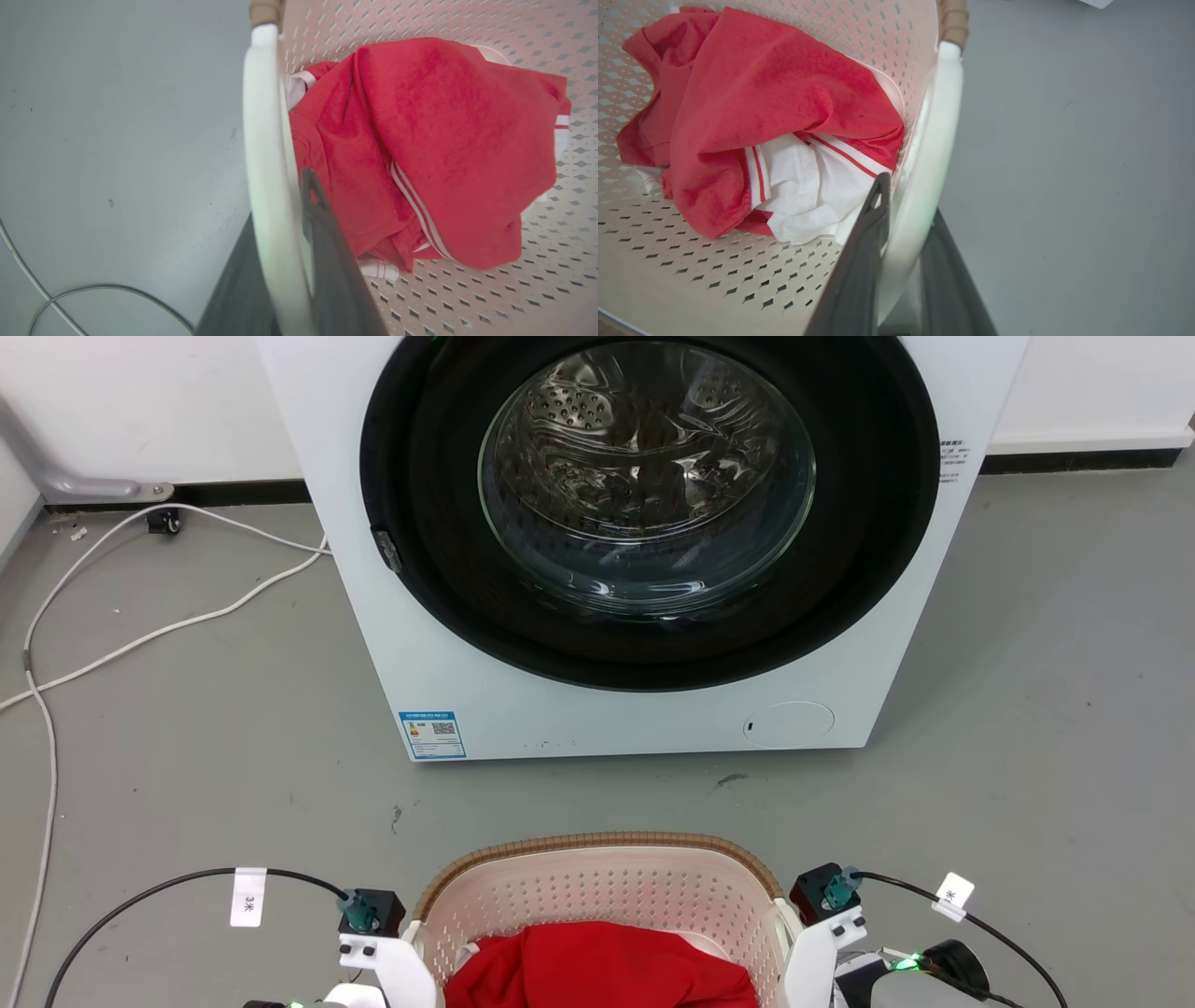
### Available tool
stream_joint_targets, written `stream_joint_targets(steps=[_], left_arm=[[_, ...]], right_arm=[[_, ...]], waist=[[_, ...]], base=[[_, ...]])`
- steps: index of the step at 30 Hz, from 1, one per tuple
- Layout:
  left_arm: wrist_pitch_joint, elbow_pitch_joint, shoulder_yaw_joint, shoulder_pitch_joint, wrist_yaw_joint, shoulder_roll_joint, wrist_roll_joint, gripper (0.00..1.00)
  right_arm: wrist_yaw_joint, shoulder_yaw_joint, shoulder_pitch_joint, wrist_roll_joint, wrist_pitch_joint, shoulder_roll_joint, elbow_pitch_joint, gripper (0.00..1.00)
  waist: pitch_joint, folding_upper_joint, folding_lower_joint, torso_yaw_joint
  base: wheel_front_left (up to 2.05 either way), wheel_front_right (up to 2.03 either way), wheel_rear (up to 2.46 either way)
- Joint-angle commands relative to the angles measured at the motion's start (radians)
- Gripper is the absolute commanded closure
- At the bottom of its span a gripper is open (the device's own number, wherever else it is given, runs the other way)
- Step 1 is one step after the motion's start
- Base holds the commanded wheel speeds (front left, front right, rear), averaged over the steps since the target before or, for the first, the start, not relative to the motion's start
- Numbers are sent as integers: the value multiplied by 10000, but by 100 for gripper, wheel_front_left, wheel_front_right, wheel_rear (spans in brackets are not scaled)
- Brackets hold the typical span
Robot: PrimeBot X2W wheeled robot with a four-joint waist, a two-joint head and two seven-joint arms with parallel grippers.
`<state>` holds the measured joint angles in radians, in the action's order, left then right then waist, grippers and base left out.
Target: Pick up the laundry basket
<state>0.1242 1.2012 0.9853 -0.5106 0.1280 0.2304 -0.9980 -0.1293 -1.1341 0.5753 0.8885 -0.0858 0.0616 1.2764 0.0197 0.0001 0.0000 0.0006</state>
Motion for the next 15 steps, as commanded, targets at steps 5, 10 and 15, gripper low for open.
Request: stream_joint_targets(steps=[5,10,15], left_arm=[[7,-5,153,-146,28,49,-137,100],[18,-2,275,-162,28,56,-245,100],[7,18,386,-186,28,69,-378,100]], right_arm=[[-25,-133,177,63,39,43,37,100],[-25,-212,189,151,16,46,52,100],[-25,-290,211,246,11,45,63,100]], waist=[[-16,-1,0,12],[-27,-1,0,24],[-36,-1,0,27]], base=[[0,0,0],[0,0,0],[0,0,0]])
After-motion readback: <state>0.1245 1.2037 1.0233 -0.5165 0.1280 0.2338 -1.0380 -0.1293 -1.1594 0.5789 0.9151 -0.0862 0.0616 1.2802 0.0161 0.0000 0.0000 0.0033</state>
